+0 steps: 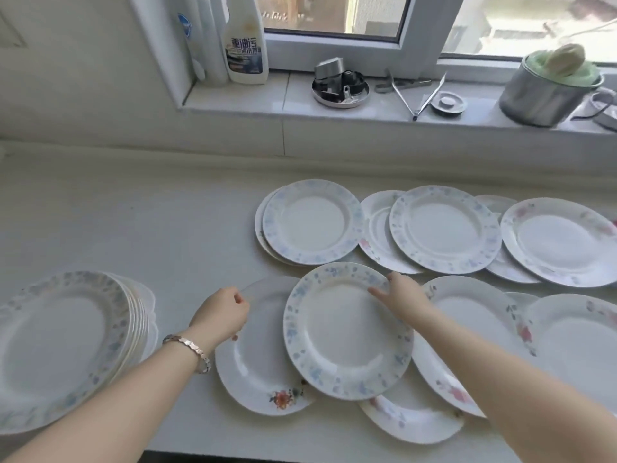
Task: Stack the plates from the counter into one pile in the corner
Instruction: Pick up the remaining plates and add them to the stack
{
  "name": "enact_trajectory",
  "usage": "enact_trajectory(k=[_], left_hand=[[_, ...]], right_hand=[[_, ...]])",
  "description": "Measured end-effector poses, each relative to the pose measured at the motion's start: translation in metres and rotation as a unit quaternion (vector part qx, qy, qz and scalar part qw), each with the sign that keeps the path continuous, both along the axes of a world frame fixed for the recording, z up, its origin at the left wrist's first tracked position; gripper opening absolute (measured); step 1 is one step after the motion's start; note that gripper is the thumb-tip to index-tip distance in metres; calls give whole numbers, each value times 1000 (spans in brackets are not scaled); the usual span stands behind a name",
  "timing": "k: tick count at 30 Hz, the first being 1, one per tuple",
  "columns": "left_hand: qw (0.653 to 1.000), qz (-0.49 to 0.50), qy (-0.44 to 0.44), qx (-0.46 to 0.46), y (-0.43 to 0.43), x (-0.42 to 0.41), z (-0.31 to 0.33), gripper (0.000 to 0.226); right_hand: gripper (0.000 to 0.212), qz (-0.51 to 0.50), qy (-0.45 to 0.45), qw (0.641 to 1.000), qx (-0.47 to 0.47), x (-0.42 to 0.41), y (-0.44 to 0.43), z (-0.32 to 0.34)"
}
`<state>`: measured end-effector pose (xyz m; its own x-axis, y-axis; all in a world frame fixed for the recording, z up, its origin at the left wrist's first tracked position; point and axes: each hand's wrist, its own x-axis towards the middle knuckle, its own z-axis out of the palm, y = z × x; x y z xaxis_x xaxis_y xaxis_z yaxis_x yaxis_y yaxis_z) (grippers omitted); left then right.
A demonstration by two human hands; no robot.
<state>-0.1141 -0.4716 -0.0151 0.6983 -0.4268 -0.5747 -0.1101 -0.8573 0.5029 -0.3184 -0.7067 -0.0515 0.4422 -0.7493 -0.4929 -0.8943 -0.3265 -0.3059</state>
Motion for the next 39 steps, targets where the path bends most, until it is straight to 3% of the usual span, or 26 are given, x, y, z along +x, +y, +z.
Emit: enact_trajectory(k=[6,12,22,30,39], left_hand=[[1000,-1,-17,26,12,11,-8,17],[999,-4,-20,26,35,25,-10,18],[995,56,-74,-23,120,75,29,17],[974,178,-140,14,244,113,47,21],[963,248,-107,17,320,115,35,17]], right_hand=[[49,-29,-46,999,-6,5,-5,-2],[47,-91,-145,985,10,1,3,10],[42,-63,-240,969,0,73,66,68],[35,-94,-333,923,170,188,173,70],[43,-134,-316,916,207,261,271,33]])
